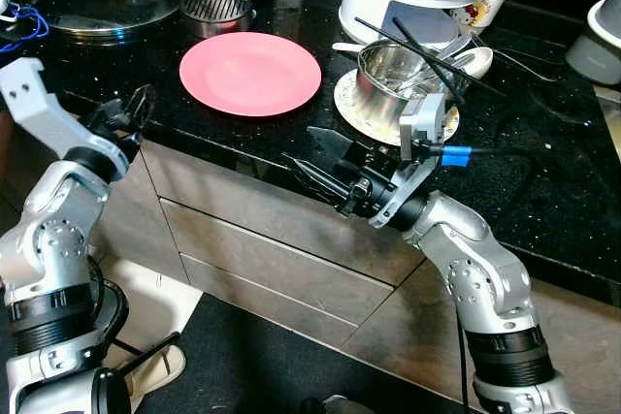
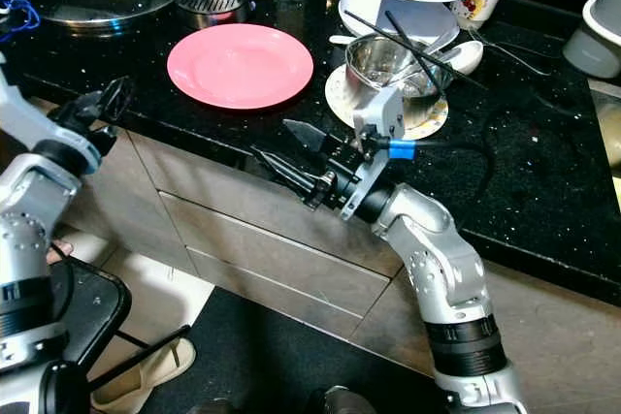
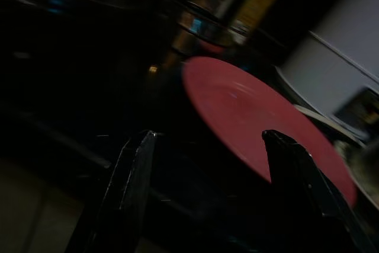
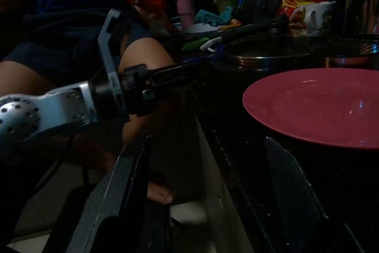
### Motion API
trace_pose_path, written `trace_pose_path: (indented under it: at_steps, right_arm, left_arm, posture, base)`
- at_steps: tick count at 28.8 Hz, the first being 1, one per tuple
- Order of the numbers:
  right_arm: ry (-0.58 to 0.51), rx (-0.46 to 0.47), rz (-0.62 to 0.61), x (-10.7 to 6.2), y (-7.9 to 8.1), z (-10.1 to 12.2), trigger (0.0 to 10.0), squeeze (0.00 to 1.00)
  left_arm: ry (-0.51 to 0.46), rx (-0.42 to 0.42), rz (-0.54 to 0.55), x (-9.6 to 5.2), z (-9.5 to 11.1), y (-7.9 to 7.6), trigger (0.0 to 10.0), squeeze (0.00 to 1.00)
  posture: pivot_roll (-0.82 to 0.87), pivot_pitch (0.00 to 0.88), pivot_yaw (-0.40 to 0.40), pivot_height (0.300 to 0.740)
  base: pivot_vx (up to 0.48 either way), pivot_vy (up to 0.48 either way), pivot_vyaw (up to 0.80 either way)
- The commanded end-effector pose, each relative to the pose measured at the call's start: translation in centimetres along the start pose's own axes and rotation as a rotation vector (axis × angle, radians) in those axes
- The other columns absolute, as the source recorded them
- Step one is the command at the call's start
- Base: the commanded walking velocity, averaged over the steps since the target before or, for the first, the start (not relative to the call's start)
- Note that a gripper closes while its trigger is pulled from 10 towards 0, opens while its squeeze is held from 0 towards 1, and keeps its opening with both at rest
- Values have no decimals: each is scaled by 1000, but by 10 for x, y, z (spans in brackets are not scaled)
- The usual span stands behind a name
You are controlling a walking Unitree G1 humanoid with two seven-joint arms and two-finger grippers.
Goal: Kitchen organization
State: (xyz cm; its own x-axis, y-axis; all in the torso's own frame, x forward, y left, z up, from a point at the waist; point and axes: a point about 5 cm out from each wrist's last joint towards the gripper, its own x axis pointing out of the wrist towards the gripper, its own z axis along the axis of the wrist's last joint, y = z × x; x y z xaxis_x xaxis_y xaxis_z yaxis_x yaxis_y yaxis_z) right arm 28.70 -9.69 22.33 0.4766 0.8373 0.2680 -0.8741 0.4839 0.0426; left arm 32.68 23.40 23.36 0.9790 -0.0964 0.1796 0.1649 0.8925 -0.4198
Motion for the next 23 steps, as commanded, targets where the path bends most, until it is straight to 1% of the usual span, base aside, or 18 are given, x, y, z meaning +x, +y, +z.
trace_pose_path:
  at_steps: [1, 3, 4, 7, 10, 13, 15, 17, 19, 20, 21, 23]
  right_arm:
    - [12, -8, 19, -2, 4, 1, 10000, 0]
    - [21, -25, 19, -3, 3, 2, 10000, 0]
    - [21, -25, 19, -3, 3, 2, 10000, 0]
    - [25, -50, 21, -3, 4, 7, 10000, 0]
    - [31, -69, 23, -3, 4, 11, 10000, 0]
    - [42, -82, 22, -4, 4, 11, 10000, 0]
    - [47, -87, 21, -4, 4, 12, 10000, 0]
    - [51, -94, 20, -5, 4, 13, 10000, 0]
    - [51, -94, 20, -5, 4, 13, 10000, 0]
    - [53, -101, 17, -5, 3, 15, 10000, 0]
    - [53, -101, 17, -5, 3, 15, 10000, 0]
    - [52, -108, 12, -6, 2, 17, 10000, 0]
  left_arm:
    - [36, 12, -33, 4, -2, -3, 10000, 0]
    - [58, 13, -80, 6, -4, -9, 10000, 0]
    - [58, 13, -80, 6, -4, -9, 10000, 0]
    - [71, 24, -134, 9, -4, -16, 10000, 0]
    - [61, 22, -143, 13, -1, -14, 10000, 0]
    - [55, -2, -128, 14, 0, -11, 10000, 0]
    - [51, -32, -116, 15, 0, -8, 10000, 0]
    - [49, -84, -110, 17, 0, -6, 10000, 0]
    - [49, -84, -110, 17, 0, -6, 10000, 0]
    - [39, -184, -76, 21, 0, 3, 10000, 0]
    - [39, -184, -76, 21, 0, 3, 10000, 0]
    - [43, -271, -43, 25, -3, 11, 10000, 0]
  posture:
    - [20, 91, -72, 740]
    - [18, 92, -70, 740]
    - [18, 92, -70, 740]
    - [11, 94, -67, 740]
    - [4, 96, -68, 740]
    - [3, 97, -67, 740]
    - [0, 99, -69, 740]
    - [-3, 100, -69, 740]
    - [-3, 100, -69, 740]
    - [-7, 100, -71, 740]
    - [-7, 100, -71, 740]
    - [-10, 102, -70, 740]
  base:
    - [0, 0, 0]
    - [0, 0, 0]
    - [0, 0, 0]
    - [0, 0, 0]
    - [0, 0, 0]
    - [0, 0, 0]
    - [0, 0, 0]
    - [0, 0, 0]
    - [0, 0, 0]
    - [0, 0, 0]
    - [0, 0, 0]
    - [0, 0, 0]
